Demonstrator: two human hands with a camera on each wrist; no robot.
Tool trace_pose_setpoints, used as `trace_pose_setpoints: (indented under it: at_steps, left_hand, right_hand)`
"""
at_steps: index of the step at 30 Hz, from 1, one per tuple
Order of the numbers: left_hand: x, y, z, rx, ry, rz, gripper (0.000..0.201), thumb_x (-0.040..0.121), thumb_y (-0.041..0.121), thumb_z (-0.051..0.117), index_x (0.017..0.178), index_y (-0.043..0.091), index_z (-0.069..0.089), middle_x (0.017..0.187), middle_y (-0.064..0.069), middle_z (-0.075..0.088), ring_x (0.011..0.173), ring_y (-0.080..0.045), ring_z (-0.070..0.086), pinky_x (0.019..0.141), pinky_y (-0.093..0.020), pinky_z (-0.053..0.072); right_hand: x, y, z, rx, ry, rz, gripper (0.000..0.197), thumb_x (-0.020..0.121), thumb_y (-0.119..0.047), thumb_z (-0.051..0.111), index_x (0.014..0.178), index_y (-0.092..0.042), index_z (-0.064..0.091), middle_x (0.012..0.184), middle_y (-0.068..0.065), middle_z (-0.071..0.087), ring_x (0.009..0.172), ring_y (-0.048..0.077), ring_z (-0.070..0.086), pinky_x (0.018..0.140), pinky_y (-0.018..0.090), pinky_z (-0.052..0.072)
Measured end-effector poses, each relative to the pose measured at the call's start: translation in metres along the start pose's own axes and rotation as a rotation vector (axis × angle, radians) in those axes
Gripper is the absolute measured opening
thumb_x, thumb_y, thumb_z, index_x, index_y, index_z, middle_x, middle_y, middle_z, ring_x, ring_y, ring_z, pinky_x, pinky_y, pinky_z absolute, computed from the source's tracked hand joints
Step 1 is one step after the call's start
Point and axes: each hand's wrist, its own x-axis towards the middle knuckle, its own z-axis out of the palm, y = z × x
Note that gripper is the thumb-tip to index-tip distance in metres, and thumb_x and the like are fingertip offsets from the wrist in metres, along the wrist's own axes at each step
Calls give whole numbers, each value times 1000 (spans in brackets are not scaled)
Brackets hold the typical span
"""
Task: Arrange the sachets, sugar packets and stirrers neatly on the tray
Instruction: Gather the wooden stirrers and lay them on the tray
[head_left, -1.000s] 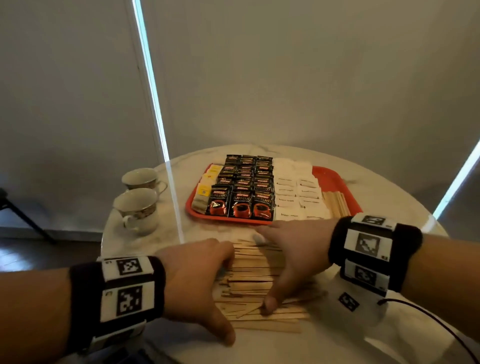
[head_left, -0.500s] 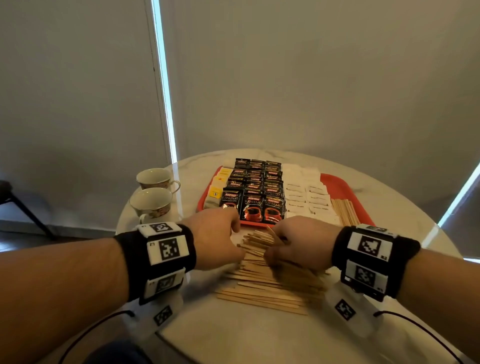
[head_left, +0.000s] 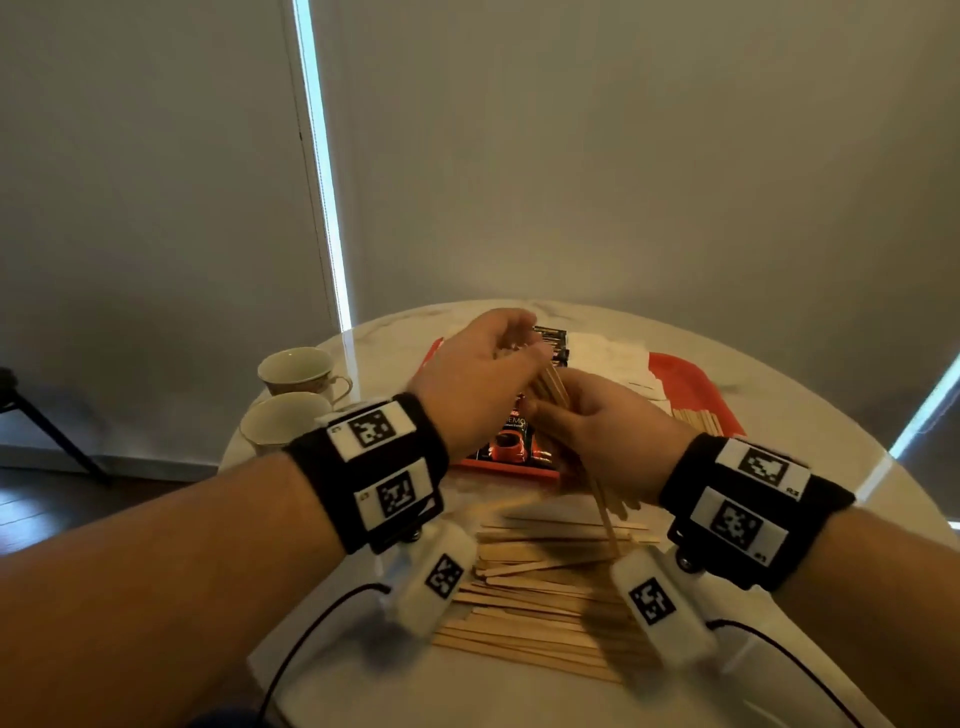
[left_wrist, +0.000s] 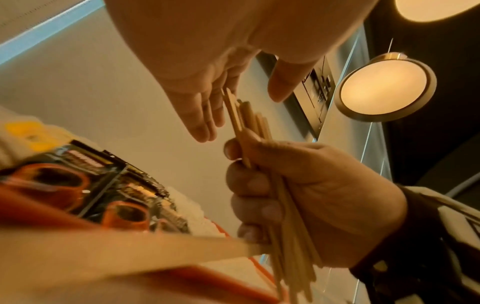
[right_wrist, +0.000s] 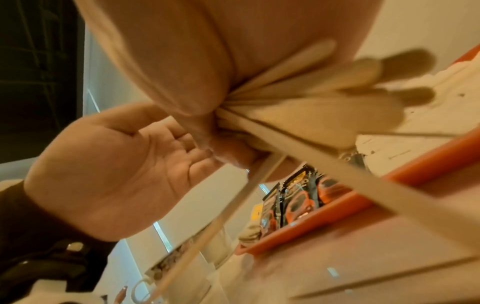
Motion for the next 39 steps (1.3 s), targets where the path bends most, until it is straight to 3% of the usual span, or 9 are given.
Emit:
trace_pose_setpoints:
  at_steps: [4, 7, 10, 15, 22, 28, 33, 35, 39]
  left_hand:
    - [13, 7, 7, 63, -37, 40, 30, 100, 23, 64, 129, 26, 66, 116, 13, 69, 106, -5, 66, 91, -25, 54]
    - [17, 4, -2, 60, -30, 40, 46, 87, 46, 73, 130, 32, 63, 118, 15, 69, 110, -6, 66, 98, -38, 56]
    - [12, -3, -14, 163, -97, -23, 49, 86, 56, 73, 127, 30, 62, 110, 13, 69, 98, -6, 68, 88, -36, 58]
    - [11, -10, -12, -23, -157, -29, 15, 99, 33, 64, 108, 24, 72, 75, 3, 69, 55, -10, 57, 53, -26, 51]
    - [42, 1, -14, -148, -54, -15, 23, 104, 22, 58, 97, 8, 75, 63, 1, 62, 50, -10, 50, 50, -22, 44]
    - [63, 8, -14, -205, -85, -4, 17, 99, 20, 66, 90, 12, 77, 64, 4, 66, 55, -7, 58, 53, -21, 49]
    - [82, 15, -8, -160, 13, 141, 8, 93, 26, 75, 92, 18, 78, 77, 7, 73, 72, -7, 67, 78, -38, 58]
    - [92, 16, -7, -111, 120, 253, 15, 87, 27, 80, 102, 24, 75, 92, 5, 74, 86, -11, 72, 86, -45, 61]
    - [108, 21, -8, -118, 145, 384, 41, 93, 22, 76, 133, 24, 65, 118, 4, 70, 102, -12, 71, 84, -34, 63]
  right_hand:
    - [4, 8, 4, 158, 61, -19, 20, 103, -40, 51, 99, -23, 61, 64, -3, 55, 52, 11, 51, 53, 24, 49]
    - [9, 20, -3, 283, 167, -4, 21, 103, -40, 52, 101, -20, 59, 64, -3, 53, 55, 16, 50, 56, 31, 50]
    - [17, 23, -18, 552, 280, 51, 16, 104, -37, 53, 105, -21, 56, 64, -5, 50, 56, 14, 46, 56, 33, 49]
    - [34, 21, -23, 628, 310, 32, 17, 106, -35, 50, 107, -19, 56, 63, -8, 49, 54, 9, 45, 54, 28, 48]
    - [49, 21, -6, 584, 259, -24, 51, 89, -60, 63, 106, -11, 63, 75, 8, 57, 60, 27, 49, 53, 35, 47]
    - [53, 21, -14, 562, 87, -94, 50, 70, -52, 77, 96, -13, 62, 61, 4, 46, 46, 17, 42, 45, 29, 42]
    - [71, 15, -33, 583, 57, -56, 25, 87, -36, 73, 84, -13, 63, 67, 6, 59, 53, 22, 44, 51, 31, 38]
    - [78, 10, -41, 593, 12, -37, 35, 81, -47, 72, 85, -13, 61, 69, 8, 61, 59, 26, 45, 53, 31, 37]
    - [86, 3, -47, 640, -135, -8, 41, 74, -52, 69, 72, -14, 52, 55, 5, 47, 48, 20, 45, 51, 28, 44]
